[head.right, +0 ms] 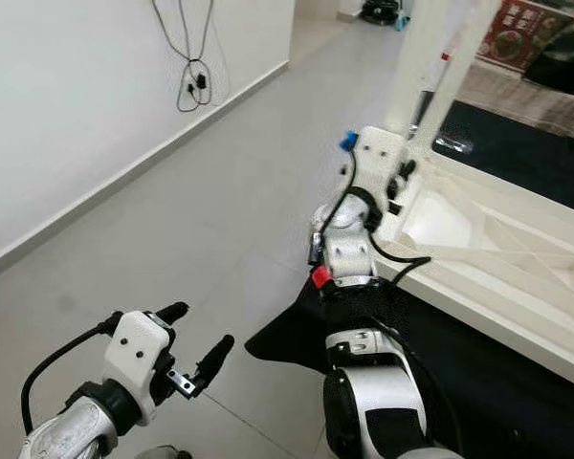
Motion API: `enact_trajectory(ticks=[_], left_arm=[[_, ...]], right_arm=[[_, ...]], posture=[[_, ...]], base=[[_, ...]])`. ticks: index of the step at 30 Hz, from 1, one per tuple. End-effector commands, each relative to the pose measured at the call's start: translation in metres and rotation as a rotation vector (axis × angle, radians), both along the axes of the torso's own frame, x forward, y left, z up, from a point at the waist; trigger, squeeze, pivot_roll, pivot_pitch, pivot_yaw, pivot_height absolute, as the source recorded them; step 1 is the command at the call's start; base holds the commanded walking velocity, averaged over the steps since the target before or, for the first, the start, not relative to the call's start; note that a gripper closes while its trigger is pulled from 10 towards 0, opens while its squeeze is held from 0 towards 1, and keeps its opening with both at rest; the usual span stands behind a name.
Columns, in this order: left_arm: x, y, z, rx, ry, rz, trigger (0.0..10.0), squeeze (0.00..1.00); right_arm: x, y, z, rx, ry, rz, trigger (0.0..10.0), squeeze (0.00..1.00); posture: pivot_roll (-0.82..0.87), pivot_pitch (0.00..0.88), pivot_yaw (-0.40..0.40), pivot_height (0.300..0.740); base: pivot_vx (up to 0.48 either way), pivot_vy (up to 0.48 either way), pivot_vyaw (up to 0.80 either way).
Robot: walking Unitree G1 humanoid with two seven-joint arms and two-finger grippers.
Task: Building children table
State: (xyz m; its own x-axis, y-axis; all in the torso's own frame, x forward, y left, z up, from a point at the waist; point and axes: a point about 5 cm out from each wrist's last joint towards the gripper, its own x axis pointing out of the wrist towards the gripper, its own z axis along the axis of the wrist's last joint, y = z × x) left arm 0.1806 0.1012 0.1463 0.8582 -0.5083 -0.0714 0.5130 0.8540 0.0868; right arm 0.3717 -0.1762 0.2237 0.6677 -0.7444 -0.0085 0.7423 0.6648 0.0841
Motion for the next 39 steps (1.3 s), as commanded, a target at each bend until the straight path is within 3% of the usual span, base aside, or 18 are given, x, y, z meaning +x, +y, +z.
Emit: enact_trajectory(ticks=[1,5,7,11,12,16,17,18,20,21,27,28,29,30,33,36,37,39], left_arm=[[0.0,-0.001,-0.004,0.013,0.012,0.0,10.0,0.0],[0.0,-0.001,-0.005,0.015,0.012,-0.003,10.0,0.0],[0.0,-0.001,-0.005,0.016,0.012,-0.004,10.0,0.0],[0.001,0.0,-0.006,0.02,0.01,-0.006,10.0,0.0],[0.002,0.0,-0.006,0.018,0.01,-0.007,10.0,0.0],[0.003,0.0,-0.006,0.017,0.011,-0.006,10.0,0.0],[0.004,0.0,-0.006,0.014,0.011,-0.004,10.0,0.0],[0.006,0.0,-0.006,0.015,0.011,0.001,10.0,0.13],[0.008,0.001,-0.006,0.017,0.011,0.004,10.0,0.13],[0.01,0.001,-0.006,0.008,0.013,0.011,10.0,1.0],[0.02,0.007,-0.002,0.035,-0.019,0.042,10.0,1.0],[0.026,0.01,0.002,0.069,-0.047,0.057,10.0,0.15],[0.026,0.01,0.002,0.069,-0.047,0.057,10.0,0.15],[0.035,0.013,0.004,0.094,-0.07,0.075,10.0,0.0],[0.05,0.016,0.009,0.13,-0.104,0.091,10.0,0.0],[0.06,0.018,0.011,0.16,-0.128,0.103,10.0,0.0],[0.083,0.019,0.02,0.189,-0.176,0.106,10.0,0.0],[0.083,0.019,0.02,0.189,-0.176,0.106,10.0,0.0]], right_arm=[[-0.011,-0.023,-0.042,0.099,0.159,-0.145,10.0,0.0],[-0.012,-0.03,-0.045,0.224,0.129,-0.194,10.0,0.0],[-0.01,-0.031,-0.042,0.237,0.099,-0.178,10.0,0.0],[-0.004,-0.029,-0.019,0.166,0.012,-0.117,10.0,0.0],[-0.001,-0.026,-0.003,0.127,-0.047,-0.078,10.0,0.0],[0.001,-0.024,0.011,0.094,-0.11,-0.041,10.0,0.0],[0.002,-0.019,0.027,0.074,-0.188,0.018,10.0,0.0],[0.001,-0.013,0.044,0.06,-0.273,0.088,10.0,0.0],[0.0,-0.009,0.055,0.052,-0.331,0.135,10.0,0.0],[-0.002,-0.004,0.065,0.041,-0.383,0.184,10.0,0.0],[-0.007,0.017,0.083,0.111,-0.485,0.403,10.0,0.0],[-0.007,0.025,0.079,0.153,-0.473,0.491,10.0,0.0],[-0.007,0.025,0.079,0.153,-0.473,0.491,10.0,0.0],[-0.008,0.036,0.069,0.218,-0.448,0.592,10.0,0.0],[-0.011,0.05,0.048,0.311,-0.399,0.715,10.0,0.0],[-0.014,0.056,0.037,0.332,-0.372,0.749,10.0,0.0],[-0.022,0.067,0.021,0.363,-0.336,0.808,10.0,0.0],[-0.022,0.067,0.021,0.363,-0.336,0.808,10.0,0.0]], posture=[[0.15,0.121,-0.099,0.74],[0.15,0.119,-0.099,0.74],[0.15,0.116,-0.098,0.74],[0.14,0.11,-0.096,0.74],[0.14,0.11,-0.096,0.74],[0.14,0.105,-0.095,0.74],[0.15,0.1,-0.094,0.74],[0.15,0.092,-0.092,0.74],[0.15,0.089,-0.091,0.74],[0.15,0.082,-0.088,0.74],[0.14,0.072,-0.083,0.74],[0.14,0.07,-0.081,0.74],[0.14,0.07,-0.081,0.74],[0.14,0.062,-0.081,0.74],[0.13,0.059,-0.082,0.74],[0.13,0.053,-0.084,0.74],[0.13,0.051,-0.077,0.74],[0.13,0.051,-0.077,0.74]], base=[[0.0,0.0,0.0],[0.0,0.0,0.0],[0.0,0.0,0.0],[0.0,0.0,0.0],[0.0,0.0,0.0],[0.0,0.0,0.0],[0.0,0.0,0.0],[0.0,0.0,0.0],[0.0,0.0,0.0],[0.0,0.0,0.0],[0.0,0.0,0.0],[0.0,0.0,0.0],[0.0,0.0,0.0],[0.0,0.0,0.0],[0.0,0.0,0.0],[0.0,0.0,0.0],[0.0,0.0,0.0],[0.0,0.0,0.0]])
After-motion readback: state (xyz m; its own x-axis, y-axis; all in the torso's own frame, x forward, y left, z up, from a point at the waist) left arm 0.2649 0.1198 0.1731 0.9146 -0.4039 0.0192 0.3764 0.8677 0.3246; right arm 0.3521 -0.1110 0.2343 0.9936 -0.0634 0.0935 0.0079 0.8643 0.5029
